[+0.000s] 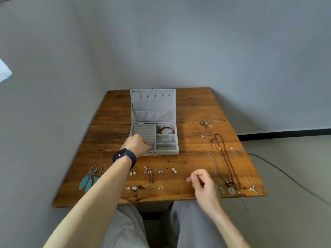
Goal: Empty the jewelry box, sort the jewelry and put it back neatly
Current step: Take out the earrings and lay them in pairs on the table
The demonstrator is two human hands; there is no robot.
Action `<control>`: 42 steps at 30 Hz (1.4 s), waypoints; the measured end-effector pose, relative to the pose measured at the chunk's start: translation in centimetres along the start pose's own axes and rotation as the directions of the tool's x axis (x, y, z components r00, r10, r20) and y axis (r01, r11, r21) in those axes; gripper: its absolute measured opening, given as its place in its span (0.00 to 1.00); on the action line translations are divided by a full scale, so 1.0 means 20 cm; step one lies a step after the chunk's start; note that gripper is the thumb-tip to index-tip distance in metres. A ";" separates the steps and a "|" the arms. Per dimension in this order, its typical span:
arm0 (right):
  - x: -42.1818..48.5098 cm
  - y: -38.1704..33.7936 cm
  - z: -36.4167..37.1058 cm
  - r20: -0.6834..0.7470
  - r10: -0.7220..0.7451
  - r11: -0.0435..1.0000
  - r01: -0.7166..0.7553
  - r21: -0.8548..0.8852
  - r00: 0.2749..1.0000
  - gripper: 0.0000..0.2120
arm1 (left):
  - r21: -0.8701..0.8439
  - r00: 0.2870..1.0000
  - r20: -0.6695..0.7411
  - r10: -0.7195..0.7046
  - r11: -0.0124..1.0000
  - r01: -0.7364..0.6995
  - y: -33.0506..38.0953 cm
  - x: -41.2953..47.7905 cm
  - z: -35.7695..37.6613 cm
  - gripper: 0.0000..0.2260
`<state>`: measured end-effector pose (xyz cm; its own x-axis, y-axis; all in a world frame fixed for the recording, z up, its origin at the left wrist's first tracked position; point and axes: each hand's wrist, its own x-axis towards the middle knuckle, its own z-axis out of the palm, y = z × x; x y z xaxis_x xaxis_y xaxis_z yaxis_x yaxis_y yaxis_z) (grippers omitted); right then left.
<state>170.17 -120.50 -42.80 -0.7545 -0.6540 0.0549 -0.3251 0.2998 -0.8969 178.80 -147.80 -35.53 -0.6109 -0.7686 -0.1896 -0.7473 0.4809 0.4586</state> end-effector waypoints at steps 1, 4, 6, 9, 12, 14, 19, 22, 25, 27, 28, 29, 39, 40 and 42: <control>0.00 0.00 0.00 0.006 -0.011 1.000 0.011 -0.005 1.000 0.07 | -0.004 1.000 0.007 -0.021 1.000 0.021 0.01 0.02 0.00 0.08; 0.00 0.00 -0.02 0.035 -0.028 0.999 0.028 -0.017 0.999 0.07 | 0.025 0.998 0.038 -0.055 0.998 0.055 0.02 0.05 -0.01 0.07; -0.01 0.01 -0.02 0.052 -0.058 0.997 0.060 -0.042 0.997 0.06 | 0.045 0.997 0.056 -0.050 0.998 0.048 0.03 0.05 -0.01 0.07; -0.02 0.01 0.00 0.056 -0.113 0.987 0.118 -0.105 0.992 0.04 | -0.074 1.000 0.010 -0.007 0.997 0.007 0.03 -0.01 -0.01 0.07; -0.03 0.03 0.05 0.022 -0.173 0.963 0.174 -0.208 0.985 0.03 | -0.199 0.972 -0.210 0.107 0.968 -0.150 0.02 -0.17 0.01 0.08; -0.05 0.04 0.08 0.006 -0.205 0.947 0.200 -0.252 0.979 0.02 | -0.163 0.917 -0.327 0.227 0.942 -0.292 0.01 -0.33 0.07 0.07; -0.06 0.05 0.15 -0.034 -0.325 0.874 0.287 -0.393 0.945 0.02 | 0.073 0.861 -0.255 0.440 0.897 -0.437 0.01 -0.61 0.31 0.08; -0.07 0.08 0.15 -0.052 -0.377 0.855 0.326 -0.403 0.925 0.03 | 0.146 0.861 -0.202 0.466 0.884 -0.444 0.00 -0.64 0.40 0.09; -0.07 0.10 0.15 -0.056 -0.398 0.849 0.344 -0.402 0.916 0.04 | 0.180 0.846 -0.192 0.498 0.865 -0.468 -0.02 -0.65 0.45 0.08; -0.07 0.10 0.15 -0.057 -0.397 0.851 0.344 -0.398 0.916 0.05 | 0.200 0.836 -0.201 0.511 0.857 -0.475 -0.03 -0.66 0.47 0.07; -0.07 0.10 0.15 -0.058 -0.395 0.852 0.342 -0.397 0.917 0.05 | 0.200 0.833 -0.211 0.512 0.857 -0.475 -0.04 -0.66 0.46 0.06; -0.07 0.09 0.15 -0.058 -0.392 0.854 0.339 -0.395 0.918 0.05 | 0.193 0.833 -0.218 0.508 0.860 -0.473 -0.04 -0.67 0.46 0.06; -0.09 0.10 0.12 -0.056 -0.347 0.896 0.313 -0.316 0.936 0.09 | 0.132 0.868 -0.199 0.456 0.890 -0.437 -0.03 -0.67 0.47 0.06; -0.08 0.10 0.11 -0.051 -0.345 0.896 0.312 -0.316 0.937 0.09 | 0.131 0.868 -0.202 0.453 0.891 -0.435 -0.03 -0.67 0.47 0.06; -0.08 0.10 0.12 -0.048 -0.337 0.896 0.305 -0.323 0.940 0.09 | 0.129 0.867 -0.210 0.451 0.892 -0.433 -0.03 -0.67 0.48 0.06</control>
<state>172.13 -120.49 -45.69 -0.6271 -0.6828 0.3749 -0.7053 0.2935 -0.6453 184.86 -133.81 -41.56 -0.8123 -0.5383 0.2247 -0.4360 0.8162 0.3791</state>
